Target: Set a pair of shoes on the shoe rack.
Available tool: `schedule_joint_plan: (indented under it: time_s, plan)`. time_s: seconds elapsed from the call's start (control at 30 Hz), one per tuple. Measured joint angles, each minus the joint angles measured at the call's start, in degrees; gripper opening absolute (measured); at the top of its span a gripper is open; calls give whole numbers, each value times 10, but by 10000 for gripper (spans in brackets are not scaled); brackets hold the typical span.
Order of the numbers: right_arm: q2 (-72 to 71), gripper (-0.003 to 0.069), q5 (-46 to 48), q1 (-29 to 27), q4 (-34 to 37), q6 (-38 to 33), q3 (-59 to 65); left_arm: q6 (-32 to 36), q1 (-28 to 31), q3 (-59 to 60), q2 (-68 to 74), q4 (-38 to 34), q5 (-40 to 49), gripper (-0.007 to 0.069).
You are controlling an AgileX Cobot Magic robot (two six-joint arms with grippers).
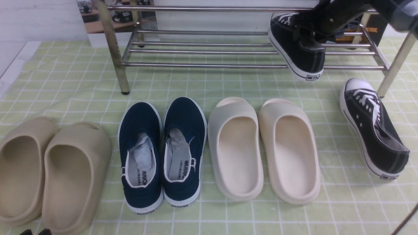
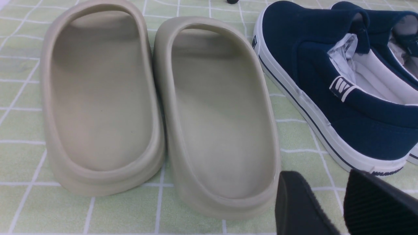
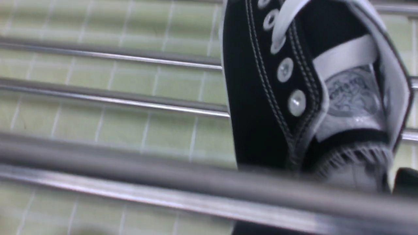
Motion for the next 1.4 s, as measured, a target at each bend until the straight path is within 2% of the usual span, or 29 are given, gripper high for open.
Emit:
schedule_joint_plan:
  time_s: [0.1,0.13,0.27,0.4,0.47,0.53,0.6,0.73,0.9,1.1,1.13,1.23,1.3,1.33,1.4]
  plan:
    - [-41,547,-1,0,-11,-8,40,0,0,0,0,0,0,239]
    - [-112,536,-1,0,-20,-21,91,0,0,0,0,0,0,239]
    - [-223,454,0,0,-30,-30,156,0,0,0,0,0,0,239]
    - [-328,291,5,0,-39,-32,222,0,0,0,0,0,0,239]
    - [-407,126,4,0,-45,-32,261,0,0,0,0,0,0,239]
    - [-465,25,-6,0,-53,-32,296,0,0,0,0,0,0,239]
    - [-520,-2,-26,0,-67,-37,335,0,0,0,0,0,0,239]
    - [-636,-5,-92,0,-106,-46,447,0,0,0,0,0,0,239]
    - [-839,-5,-248,0,-149,-47,671,0,0,0,0,0,0,239]
    - [-1014,-5,-378,0,-142,-47,924,0,0,0,0,0,0,239]
    - [-1060,-3,-424,0,-134,-47,1015,0,0,0,0,0,0,239]
    - [-1107,-3,-484,0,-124,-47,1100,0,0,0,0,0,0,239]
    - [-1139,-3,-551,0,-120,-47,1185,0,0,0,0,0,0,239]
    - [-1153,-3,-623,0,-120,-47,1243,0,0,0,0,0,0,239]
    - [-1160,-1,-707,0,-121,-47,1308,0,0,0,0,0,0,239]
